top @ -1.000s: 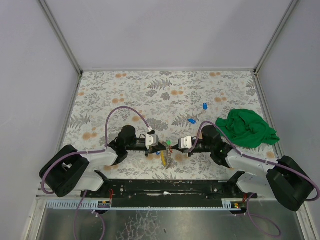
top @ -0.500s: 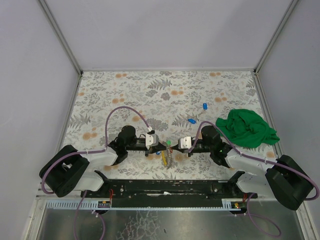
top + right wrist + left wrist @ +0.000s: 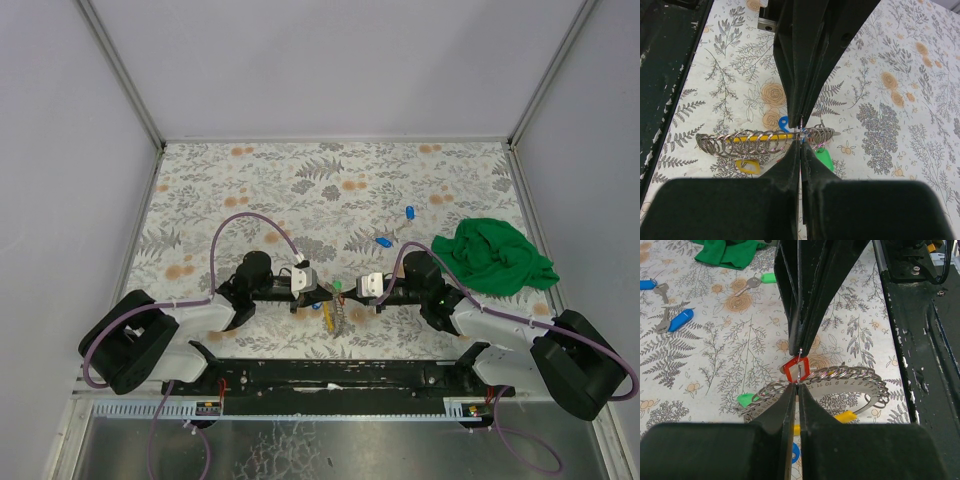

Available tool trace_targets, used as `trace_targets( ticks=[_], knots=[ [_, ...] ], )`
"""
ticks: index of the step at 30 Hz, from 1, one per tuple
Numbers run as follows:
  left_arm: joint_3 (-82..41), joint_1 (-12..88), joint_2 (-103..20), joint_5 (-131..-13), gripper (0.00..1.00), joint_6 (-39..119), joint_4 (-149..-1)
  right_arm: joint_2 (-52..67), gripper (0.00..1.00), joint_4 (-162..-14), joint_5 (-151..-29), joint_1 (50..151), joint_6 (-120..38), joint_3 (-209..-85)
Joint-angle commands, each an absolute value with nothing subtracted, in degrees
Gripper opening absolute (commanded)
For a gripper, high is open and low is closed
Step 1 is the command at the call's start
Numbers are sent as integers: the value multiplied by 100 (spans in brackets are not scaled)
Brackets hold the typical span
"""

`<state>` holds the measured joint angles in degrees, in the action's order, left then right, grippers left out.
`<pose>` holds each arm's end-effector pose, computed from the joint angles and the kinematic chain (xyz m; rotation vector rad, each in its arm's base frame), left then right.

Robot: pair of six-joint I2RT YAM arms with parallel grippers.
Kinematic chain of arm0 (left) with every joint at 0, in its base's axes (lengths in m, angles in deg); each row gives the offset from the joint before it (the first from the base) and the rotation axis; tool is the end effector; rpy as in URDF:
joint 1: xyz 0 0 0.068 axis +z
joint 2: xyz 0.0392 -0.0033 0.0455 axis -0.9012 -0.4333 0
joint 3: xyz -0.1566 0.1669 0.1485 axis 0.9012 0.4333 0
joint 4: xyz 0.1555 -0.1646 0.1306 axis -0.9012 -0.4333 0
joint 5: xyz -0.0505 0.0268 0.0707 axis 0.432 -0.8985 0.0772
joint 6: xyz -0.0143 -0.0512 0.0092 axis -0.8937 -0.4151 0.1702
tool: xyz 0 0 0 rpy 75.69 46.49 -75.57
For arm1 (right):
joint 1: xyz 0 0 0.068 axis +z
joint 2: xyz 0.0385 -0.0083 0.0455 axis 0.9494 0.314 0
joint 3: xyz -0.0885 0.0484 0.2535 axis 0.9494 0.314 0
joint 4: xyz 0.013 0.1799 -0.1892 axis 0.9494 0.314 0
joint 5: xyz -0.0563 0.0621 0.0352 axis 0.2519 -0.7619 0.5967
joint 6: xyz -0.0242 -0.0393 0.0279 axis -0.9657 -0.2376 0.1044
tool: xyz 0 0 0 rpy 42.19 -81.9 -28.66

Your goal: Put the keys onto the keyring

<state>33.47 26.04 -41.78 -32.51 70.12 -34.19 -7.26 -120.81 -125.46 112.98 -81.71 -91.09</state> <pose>0.1658 -0.1644 0.1688 1.3594 1.2686 -1.0011 0.1517 0.1655 0.1936 -1.4821 1.0500 0.7670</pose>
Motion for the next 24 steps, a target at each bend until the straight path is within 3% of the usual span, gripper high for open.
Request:
trace_targets(
  ticks=[1, 24],
  knots=[
    [3316, 2569, -4104, -3078, 0, 6970, -2986, -740, 0, -12399, -12605, 11371, -8112, -9113],
    [3353, 2568, -4081, -3105, 0, 6916, -2912, -633, 0, -12300, -12711, 11371, -7944, -9230]
  ],
)
